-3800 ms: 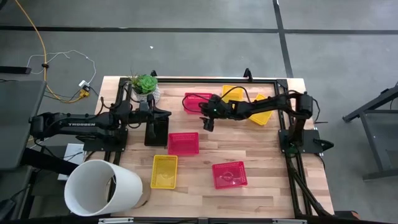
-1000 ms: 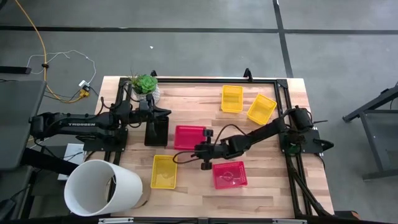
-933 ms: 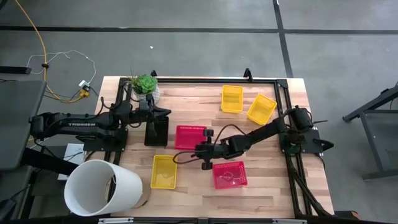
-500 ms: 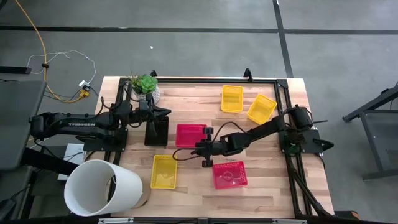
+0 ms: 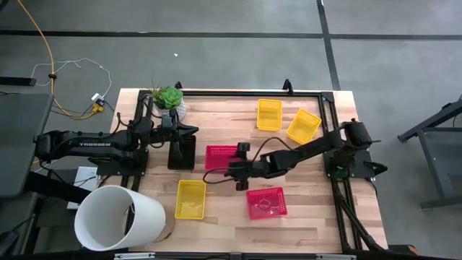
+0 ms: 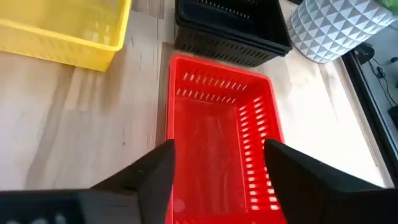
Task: Stack baskets by color
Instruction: Stack the bottom red bin on top of the top red bins
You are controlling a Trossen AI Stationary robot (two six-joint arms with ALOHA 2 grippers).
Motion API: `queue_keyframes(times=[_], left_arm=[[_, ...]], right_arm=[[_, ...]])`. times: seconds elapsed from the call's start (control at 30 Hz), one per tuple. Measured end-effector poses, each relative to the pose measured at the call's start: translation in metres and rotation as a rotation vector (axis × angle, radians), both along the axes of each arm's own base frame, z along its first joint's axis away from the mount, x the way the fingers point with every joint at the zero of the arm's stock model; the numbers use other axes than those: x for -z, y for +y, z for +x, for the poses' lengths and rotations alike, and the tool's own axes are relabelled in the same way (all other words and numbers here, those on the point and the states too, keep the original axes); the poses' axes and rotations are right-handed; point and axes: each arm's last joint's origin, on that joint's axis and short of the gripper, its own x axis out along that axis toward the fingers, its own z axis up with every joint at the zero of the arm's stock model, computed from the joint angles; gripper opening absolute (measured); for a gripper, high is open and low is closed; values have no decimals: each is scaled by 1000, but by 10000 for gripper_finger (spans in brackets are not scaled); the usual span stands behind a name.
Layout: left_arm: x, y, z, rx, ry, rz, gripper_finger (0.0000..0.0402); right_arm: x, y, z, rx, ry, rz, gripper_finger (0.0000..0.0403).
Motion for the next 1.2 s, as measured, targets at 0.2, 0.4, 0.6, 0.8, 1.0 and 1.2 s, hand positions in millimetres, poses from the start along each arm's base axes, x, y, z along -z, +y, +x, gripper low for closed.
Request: queue_keyframes(times=[0.2,0.4,0.6,0.8,1.0,1.2], left_arm=[[0,0,0,0,0,0,0],[0,0,0,0,0,0,0],[0,0,0,0,0,0,0],[0,0,0,1,-4,1,0],[0,0,0,3,-2,8,0],[0,0,0,3,-3,2,0]], right_arm=[[-9,-6,-24,49,56,40,251],[11,-16,-68,133,-4,137,252],[10,-15,-102,106,-227,259,252],[-7,-13,-114,67,-361,302,252],[-11,-12,-113,27,-385,312,252],[-11,-13,-113,28,-384,311,252]])
